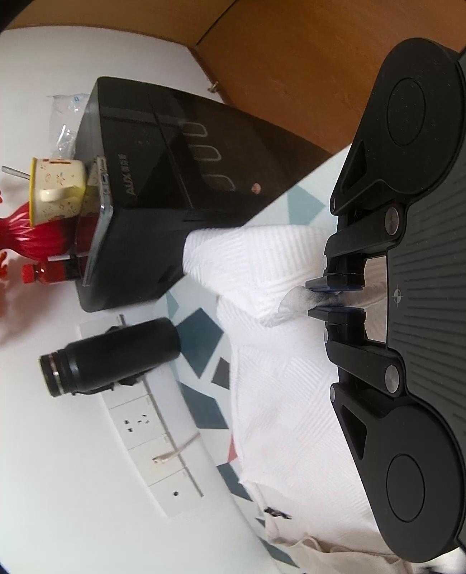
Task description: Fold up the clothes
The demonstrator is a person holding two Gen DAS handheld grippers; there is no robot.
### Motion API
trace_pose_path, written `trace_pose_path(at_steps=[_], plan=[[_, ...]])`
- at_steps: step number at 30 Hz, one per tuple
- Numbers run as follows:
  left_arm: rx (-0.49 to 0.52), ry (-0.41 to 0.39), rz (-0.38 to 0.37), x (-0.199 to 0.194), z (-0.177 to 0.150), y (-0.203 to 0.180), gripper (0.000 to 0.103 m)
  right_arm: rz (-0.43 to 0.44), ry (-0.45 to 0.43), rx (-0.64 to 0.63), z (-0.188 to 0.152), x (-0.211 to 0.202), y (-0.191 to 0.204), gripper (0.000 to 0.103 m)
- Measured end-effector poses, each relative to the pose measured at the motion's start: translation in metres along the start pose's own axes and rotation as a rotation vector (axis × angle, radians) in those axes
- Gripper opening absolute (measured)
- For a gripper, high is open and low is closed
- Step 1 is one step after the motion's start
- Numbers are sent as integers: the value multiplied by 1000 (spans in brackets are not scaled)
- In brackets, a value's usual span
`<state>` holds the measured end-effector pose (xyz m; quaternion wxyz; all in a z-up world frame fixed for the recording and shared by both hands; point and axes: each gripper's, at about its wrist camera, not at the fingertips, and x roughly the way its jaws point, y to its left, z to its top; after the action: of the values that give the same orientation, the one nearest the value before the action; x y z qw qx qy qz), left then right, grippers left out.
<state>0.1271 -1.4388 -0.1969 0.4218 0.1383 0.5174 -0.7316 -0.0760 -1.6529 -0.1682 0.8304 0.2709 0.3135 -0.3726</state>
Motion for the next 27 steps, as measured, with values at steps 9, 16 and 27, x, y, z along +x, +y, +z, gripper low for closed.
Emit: trace_pose_path(at_steps=[9,16,27], plan=[[-167,-51,80,13,-14,24,43,-8,39,5,-12,12,16,7],[-161,-214,442,-35,0,14,92,-18,71,37,-24,21,16,8],[-398,-166,678,-47,-31,66,96,-8,109,59,-39,30,14,10]])
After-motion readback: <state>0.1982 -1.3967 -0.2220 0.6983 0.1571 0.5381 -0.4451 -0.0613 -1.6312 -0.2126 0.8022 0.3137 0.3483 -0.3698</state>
